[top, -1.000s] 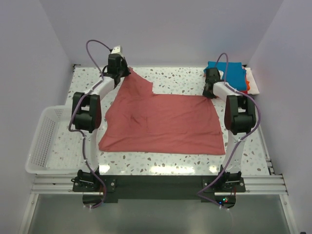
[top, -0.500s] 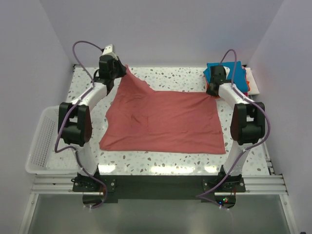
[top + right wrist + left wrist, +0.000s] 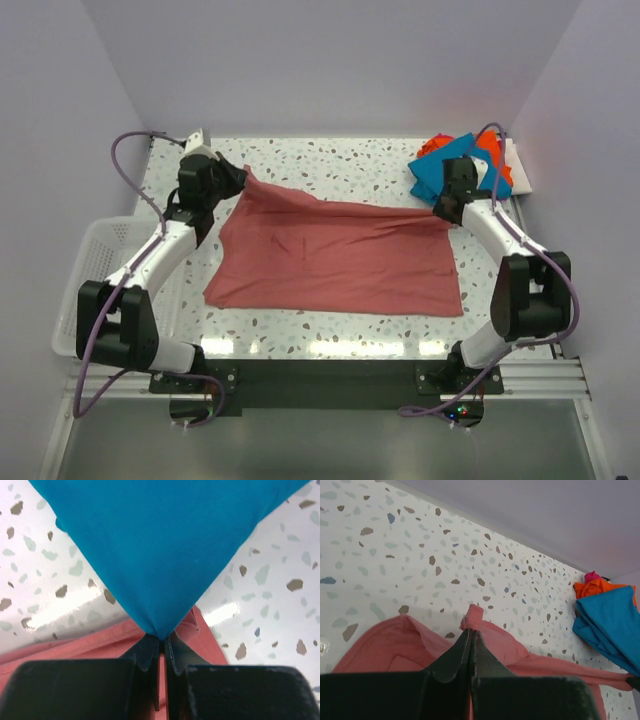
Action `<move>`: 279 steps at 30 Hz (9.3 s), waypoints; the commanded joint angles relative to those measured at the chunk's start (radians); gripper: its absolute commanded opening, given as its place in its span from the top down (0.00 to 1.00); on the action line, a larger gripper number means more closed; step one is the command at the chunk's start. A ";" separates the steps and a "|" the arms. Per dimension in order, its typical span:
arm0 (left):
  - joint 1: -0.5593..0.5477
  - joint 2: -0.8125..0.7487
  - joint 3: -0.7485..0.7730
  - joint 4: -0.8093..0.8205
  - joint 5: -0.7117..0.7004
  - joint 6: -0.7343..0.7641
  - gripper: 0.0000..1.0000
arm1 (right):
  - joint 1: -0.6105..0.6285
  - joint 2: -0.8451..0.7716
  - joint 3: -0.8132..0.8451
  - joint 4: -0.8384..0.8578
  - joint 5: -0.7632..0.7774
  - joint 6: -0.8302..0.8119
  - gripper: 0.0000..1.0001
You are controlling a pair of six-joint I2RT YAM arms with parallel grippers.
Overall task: Fold and stack the t-shirts
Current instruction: Fold the tshirt
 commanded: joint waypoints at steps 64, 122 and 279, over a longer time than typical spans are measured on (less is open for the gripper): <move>-0.017 -0.562 -0.531 -0.509 0.183 -0.117 0.79 | -0.212 0.277 0.377 0.110 -0.170 -0.015 0.15; -0.017 -0.355 -0.416 -0.401 0.274 -0.025 0.61 | -0.220 0.718 0.918 0.093 0.169 -0.158 1.00; -0.421 0.076 -0.009 -0.503 -0.039 -0.063 1.00 | -0.050 -0.328 -0.414 0.090 -0.156 0.086 0.99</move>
